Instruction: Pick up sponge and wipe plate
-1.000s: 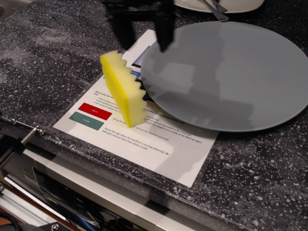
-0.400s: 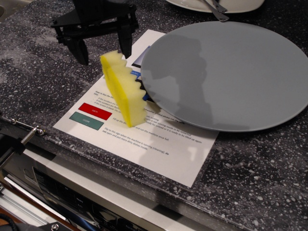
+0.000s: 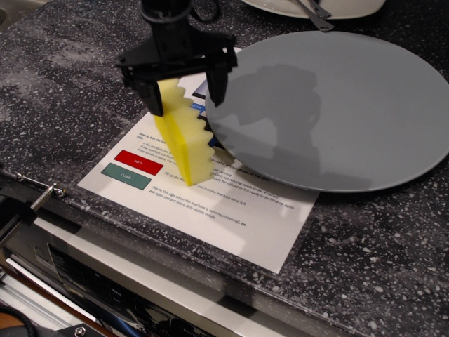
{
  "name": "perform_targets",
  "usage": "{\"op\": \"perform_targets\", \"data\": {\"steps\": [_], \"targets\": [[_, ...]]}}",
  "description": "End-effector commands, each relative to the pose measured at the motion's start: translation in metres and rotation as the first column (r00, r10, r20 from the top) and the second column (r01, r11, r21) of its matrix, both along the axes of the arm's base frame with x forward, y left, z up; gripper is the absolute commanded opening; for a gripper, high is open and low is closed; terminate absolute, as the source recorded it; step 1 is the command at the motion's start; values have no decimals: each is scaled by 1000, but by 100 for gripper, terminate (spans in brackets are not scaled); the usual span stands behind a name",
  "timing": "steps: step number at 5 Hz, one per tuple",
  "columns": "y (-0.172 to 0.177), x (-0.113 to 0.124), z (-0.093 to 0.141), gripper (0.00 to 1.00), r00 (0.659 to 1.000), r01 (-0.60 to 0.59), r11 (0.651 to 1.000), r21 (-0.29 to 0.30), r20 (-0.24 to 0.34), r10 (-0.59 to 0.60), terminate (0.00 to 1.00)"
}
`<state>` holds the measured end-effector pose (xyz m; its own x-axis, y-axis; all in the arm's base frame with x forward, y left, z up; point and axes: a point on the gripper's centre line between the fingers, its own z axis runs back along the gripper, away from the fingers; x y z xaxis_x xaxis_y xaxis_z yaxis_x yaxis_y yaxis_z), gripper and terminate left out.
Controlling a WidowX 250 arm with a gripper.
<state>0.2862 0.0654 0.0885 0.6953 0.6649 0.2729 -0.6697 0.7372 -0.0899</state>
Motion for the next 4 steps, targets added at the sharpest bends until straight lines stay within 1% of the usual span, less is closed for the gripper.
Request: {"op": "perform_targets", "data": {"steps": [1,2,3,4], "targets": [[2,10,-9,100,998,-70,998,7,6,70,0],[5,14,-1,0,997,-70,998,-10,-17,70,0],[-2,22,20,0,998,-61,998,-27,-5,60,0],[-14,38,48,0,997,-76,995,-64,3,77,0]]}}
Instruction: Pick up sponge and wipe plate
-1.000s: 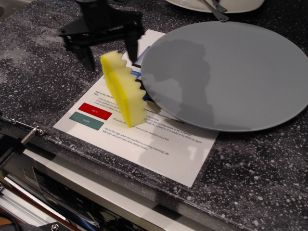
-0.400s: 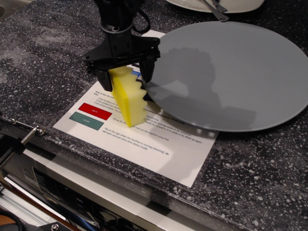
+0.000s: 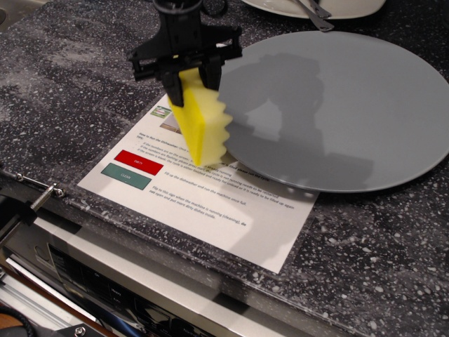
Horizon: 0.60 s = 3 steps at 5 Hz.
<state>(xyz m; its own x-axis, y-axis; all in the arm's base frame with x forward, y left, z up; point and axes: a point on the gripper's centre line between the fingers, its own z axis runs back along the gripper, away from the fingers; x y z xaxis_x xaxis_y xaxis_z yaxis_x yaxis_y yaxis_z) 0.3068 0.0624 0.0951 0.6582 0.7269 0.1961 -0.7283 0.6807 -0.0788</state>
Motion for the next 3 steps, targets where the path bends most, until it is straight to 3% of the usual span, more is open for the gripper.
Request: {"op": "perform_targets", "data": {"steps": [1,2,3], "targets": [[-31,27,40,0,996,-9,1000,-6,94,10,0],[-51,32,2,0,993,-19,995,99,117,7,0],[-56,37,-17,0,996,-15,986,168,90,-1,0]]}}
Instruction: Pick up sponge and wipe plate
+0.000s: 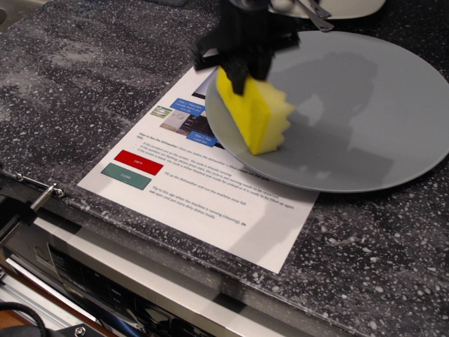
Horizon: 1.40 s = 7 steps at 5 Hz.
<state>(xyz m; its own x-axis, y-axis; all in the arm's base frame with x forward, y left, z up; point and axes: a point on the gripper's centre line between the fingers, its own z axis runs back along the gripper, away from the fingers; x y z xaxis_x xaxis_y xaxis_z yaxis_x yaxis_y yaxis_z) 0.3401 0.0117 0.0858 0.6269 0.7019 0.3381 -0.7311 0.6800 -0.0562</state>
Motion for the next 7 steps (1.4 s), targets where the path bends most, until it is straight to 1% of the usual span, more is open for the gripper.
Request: {"op": "perform_targets", "data": {"steps": [1,2,3,4,5,6,7], "targets": [[-13,12,-5,0,1000,-13,999,33,-14,13,0],[-29,22,-1,0,999,-29,1000,6,-14,29,0],[-48,30,-2,0,998,-57,998,1,-15,57,0],[-66,36,-14,0,998,-66,997,27,-19,66,0],[-79,40,-14,0,998,-67,998,16,-3,67,0],[-91,55,10,0,996,-82,996,-31,23,83,0],[-111,63,18,0,994,-104,994,-38,34,106,0]]}}
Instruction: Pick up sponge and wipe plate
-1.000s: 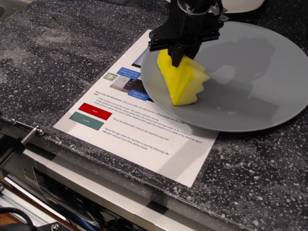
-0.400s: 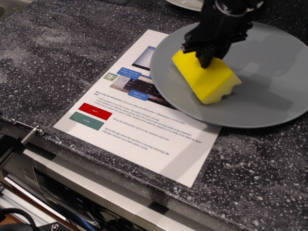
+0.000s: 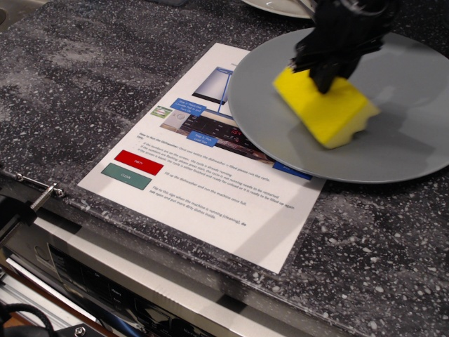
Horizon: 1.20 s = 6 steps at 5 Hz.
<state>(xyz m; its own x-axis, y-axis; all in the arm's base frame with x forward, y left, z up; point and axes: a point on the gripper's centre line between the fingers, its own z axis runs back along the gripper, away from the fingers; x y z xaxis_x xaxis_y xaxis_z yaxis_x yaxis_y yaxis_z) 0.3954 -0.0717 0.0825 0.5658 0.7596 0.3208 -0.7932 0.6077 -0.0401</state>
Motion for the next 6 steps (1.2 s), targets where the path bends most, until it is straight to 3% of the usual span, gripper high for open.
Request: {"op": "perform_targets", "data": {"steps": [1,2,5,6], "targets": [[-43,10,19,0,999,-18,1000,-17,48,19,0],[-57,10,9,0,999,-7,1000,8,48,7,0],[-82,19,29,0,994,-90,992,-91,60,95,0],[-84,12,18,0,992,-107,992,-68,57,111,100]]}}
